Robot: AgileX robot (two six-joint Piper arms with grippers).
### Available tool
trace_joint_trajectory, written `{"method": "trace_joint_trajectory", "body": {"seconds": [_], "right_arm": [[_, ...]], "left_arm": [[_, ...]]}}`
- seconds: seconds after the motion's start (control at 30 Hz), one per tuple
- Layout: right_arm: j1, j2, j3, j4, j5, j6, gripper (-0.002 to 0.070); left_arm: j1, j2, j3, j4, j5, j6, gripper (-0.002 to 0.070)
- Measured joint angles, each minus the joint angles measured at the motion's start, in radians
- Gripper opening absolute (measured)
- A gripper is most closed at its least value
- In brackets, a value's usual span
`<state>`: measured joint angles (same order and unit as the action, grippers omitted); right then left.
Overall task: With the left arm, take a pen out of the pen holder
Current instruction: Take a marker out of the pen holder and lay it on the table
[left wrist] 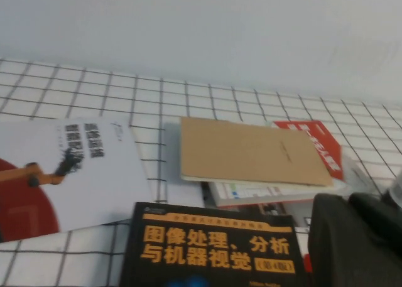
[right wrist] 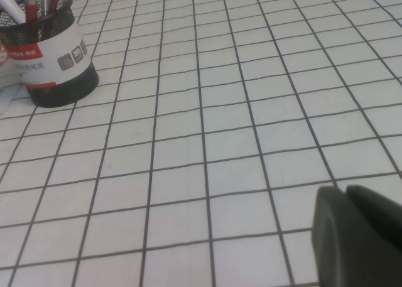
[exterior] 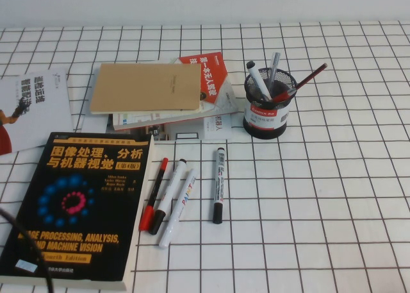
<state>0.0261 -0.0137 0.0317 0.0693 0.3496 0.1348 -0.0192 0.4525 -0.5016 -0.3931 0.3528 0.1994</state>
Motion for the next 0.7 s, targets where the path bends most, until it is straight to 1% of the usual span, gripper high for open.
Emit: {"method": "trace_joint_trajectory", "body": {"seconds": [0.17, 0.2, 0.23, 0.27, 0.37, 0.47, 0.53, 0.6, 0.7], "right_arm": [[0.0, 0.0, 0.0, 0.0, 0.0, 0.0, -0.0017], [0.0, 0.0, 0.0, 0.0, 0.0, 0.0, -0.0017], [0.0, 0.0, 0.0, 0.0, 0.0, 0.0, -0.0016], [0.0, 0.0, 0.0, 0.0, 0.0, 0.0, -0.0016], [0.0, 0.0, 0.0, 0.0, 0.0, 0.0, -0.0017], [0.0, 0.0, 0.0, 0.0, 0.0, 0.0, -0.0016], [0.0, 0.0, 0.0, 0.0, 0.0, 0.0, -0.0016], [0.0, 0.0, 0.0, 0.0, 0.0, 0.0, -0.0016], [0.0, 0.0, 0.0, 0.0, 0.0, 0.0, -0.0017]], "left_arm": [[0.0, 0.197, -0.038, -0.473, 0.029, 0.569, 0.0], [0.0, 0.228, -0.043, -0.552, 0.036, 0.662, 0.0], [0.0, 0.266, -0.047, -0.669, 0.043, 0.774, 0.0], [0.0, 0.304, -0.053, -0.745, 0.05, 0.878, 0.0], [0.0, 0.413, -0.071, -0.988, 0.071, 1.128, 0.0], [0.0, 0.532, -0.101, -1.147, 0.102, 1.317, 0.0], [0.0, 0.604, -0.128, -1.208, 0.136, 1.394, 0.0], [-0.01, 0.676, -0.164, -1.253, 0.173, 1.46, 0.0], [-0.065, 0.783, -0.227, -1.289, 0.191, 1.536, 0.0]]}}
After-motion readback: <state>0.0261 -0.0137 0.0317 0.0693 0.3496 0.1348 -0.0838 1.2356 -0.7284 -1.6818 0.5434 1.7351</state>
